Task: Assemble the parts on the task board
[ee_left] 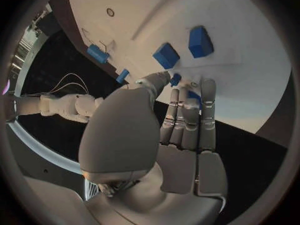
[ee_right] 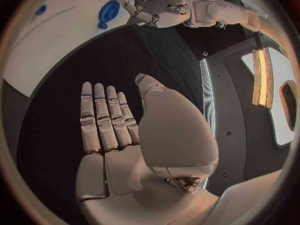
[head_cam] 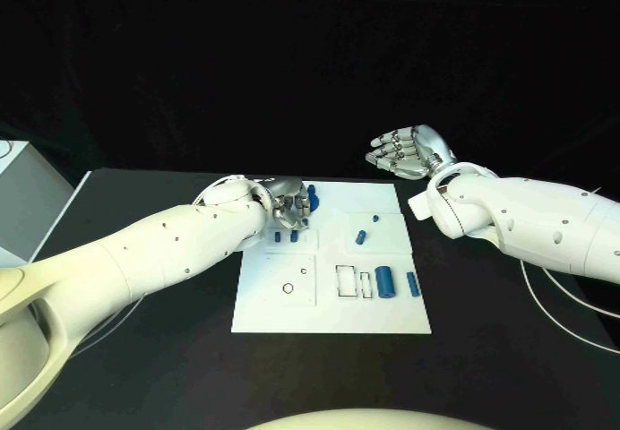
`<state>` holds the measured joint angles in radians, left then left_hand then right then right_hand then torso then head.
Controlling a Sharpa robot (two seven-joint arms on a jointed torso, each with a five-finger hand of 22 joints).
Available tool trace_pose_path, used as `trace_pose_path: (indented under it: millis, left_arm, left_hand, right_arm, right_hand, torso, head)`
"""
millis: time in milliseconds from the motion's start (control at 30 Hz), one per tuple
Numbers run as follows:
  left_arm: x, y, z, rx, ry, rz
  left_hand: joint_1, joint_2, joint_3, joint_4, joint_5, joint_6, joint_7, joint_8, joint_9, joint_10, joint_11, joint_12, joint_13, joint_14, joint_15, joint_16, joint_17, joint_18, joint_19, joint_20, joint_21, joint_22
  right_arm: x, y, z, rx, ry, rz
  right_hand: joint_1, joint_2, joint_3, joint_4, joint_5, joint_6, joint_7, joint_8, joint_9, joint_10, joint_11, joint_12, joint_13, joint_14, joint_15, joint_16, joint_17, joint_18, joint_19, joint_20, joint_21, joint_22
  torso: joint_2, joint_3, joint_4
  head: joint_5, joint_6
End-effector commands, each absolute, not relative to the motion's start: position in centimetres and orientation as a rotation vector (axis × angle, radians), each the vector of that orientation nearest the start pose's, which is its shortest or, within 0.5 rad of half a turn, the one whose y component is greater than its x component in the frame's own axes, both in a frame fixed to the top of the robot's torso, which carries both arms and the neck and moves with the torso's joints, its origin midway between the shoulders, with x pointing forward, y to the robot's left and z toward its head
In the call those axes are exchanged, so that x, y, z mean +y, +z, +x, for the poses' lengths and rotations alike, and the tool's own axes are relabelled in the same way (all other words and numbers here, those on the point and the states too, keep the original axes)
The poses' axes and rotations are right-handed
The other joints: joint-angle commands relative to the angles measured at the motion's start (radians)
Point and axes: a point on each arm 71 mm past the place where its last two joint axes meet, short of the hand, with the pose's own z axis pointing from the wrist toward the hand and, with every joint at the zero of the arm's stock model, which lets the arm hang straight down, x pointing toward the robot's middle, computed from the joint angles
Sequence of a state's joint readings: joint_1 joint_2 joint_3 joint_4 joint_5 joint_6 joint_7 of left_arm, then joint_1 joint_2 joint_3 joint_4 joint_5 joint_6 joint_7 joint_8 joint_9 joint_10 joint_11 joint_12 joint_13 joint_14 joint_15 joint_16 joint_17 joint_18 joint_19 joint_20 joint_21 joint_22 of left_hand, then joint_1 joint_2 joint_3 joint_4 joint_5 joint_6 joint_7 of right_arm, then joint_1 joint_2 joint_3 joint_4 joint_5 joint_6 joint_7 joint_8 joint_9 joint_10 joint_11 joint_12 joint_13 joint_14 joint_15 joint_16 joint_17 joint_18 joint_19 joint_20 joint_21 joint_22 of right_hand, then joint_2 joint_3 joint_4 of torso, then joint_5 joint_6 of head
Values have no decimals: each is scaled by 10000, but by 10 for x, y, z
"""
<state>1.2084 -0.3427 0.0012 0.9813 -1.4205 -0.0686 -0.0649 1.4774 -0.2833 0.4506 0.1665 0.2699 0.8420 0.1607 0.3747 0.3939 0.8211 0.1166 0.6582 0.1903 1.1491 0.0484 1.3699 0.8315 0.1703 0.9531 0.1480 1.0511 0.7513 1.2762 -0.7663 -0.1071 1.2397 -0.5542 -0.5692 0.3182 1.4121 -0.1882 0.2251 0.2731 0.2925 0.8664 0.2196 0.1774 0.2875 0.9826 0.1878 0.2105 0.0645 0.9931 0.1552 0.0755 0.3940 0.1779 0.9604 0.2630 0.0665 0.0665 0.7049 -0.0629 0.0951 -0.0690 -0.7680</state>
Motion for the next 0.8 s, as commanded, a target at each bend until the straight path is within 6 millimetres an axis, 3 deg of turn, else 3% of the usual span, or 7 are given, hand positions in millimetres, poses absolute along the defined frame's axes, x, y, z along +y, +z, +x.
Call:
trace_pose_path:
  millis: [33, 333, 800]
  left_arm:
    - [82, -211, 561, 18705, -6428, 2212]
    - [82, -212, 562, 18474, -6551, 2086]
    - [82, -216, 562, 18647, -6789, 2046]
  left_hand:
    - [-13, 38, 148, -22, 47, 127, 3, -92, -41, 148, -24, -95, -37, 107, 6, 73, 29, 105, 113, -3, 125, 102]
    - [95, 114, 605, -112, 25, 374, -25, -225, -155, 495, -81, -302, -181, 215, -54, 228, 36, 61, 270, -61, 408, 408]
    - [153, 282, 1117, -333, -20, 794, -85, -306, -215, 933, -160, -637, -363, 313, -126, 346, -1, 30, 344, -133, 679, 687]
  right_arm:
    - [-261, -164, 543, 13268, 9740, 5687]
    - [-261, -164, 543, 13267, 9751, 5680]
    - [-260, -164, 542, 13285, 9798, 5664]
  right_hand:
    - [89, 19, 7, -51, 48, 54, 284, -49, -15, 38, 11, -40, -5, -46, -31, -28, -12, 70, -63, 4, 5, -7]
    - [91, 23, 15, -50, 65, 58, 285, -53, -16, 40, 12, -43, -5, -43, -31, -27, -23, 70, -64, 3, 7, -6]
    - [91, 23, 15, -50, 65, 58, 285, -53, -16, 40, 12, -43, -5, -43, -31, -27, -23, 70, -64, 3, 7, -6]
  torso:
    - [6, -10, -17]
    - [-20, -5, 21]
    - [-15, -2, 2]
  head:
    - [-6, -7]
    - [-47, -54]
    - [-44, -68]
